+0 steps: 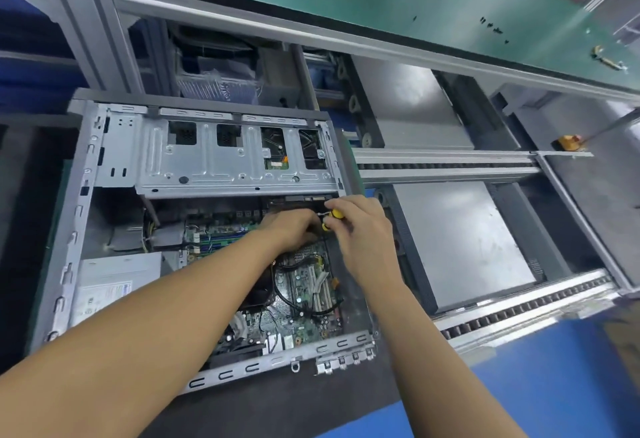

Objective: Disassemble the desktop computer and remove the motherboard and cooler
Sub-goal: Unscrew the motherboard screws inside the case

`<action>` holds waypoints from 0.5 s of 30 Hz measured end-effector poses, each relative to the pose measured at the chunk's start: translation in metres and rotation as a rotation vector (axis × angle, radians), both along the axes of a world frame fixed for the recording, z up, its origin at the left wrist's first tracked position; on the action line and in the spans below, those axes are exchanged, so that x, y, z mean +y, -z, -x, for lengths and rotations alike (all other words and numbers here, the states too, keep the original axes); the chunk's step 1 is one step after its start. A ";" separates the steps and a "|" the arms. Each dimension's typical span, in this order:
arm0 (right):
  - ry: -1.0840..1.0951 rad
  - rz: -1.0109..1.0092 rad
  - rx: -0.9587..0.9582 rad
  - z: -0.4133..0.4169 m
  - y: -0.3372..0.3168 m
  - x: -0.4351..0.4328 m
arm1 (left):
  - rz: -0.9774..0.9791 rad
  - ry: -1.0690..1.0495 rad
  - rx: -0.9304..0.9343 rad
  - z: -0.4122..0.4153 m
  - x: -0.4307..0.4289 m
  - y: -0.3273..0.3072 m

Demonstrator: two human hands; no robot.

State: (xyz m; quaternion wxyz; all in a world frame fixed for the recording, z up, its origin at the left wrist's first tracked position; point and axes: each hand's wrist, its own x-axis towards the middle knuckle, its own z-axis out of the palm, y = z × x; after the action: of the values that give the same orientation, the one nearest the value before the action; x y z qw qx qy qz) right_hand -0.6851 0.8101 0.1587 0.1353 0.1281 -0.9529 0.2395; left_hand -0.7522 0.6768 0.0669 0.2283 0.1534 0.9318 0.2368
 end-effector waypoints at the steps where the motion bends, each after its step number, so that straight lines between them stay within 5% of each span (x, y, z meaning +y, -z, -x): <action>1: -0.001 -0.002 -0.003 0.000 0.000 0.000 | -0.002 -0.012 -0.001 0.001 0.000 0.002; 15: -0.023 -0.024 0.062 -0.001 0.001 0.000 | -0.029 0.022 0.069 0.000 0.002 0.006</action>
State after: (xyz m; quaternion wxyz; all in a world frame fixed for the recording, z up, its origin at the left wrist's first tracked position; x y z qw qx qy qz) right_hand -0.6842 0.8099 0.1573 0.1604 0.1480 -0.9495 0.2255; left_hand -0.7518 0.6793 0.0608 0.1963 0.1751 0.9339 0.2423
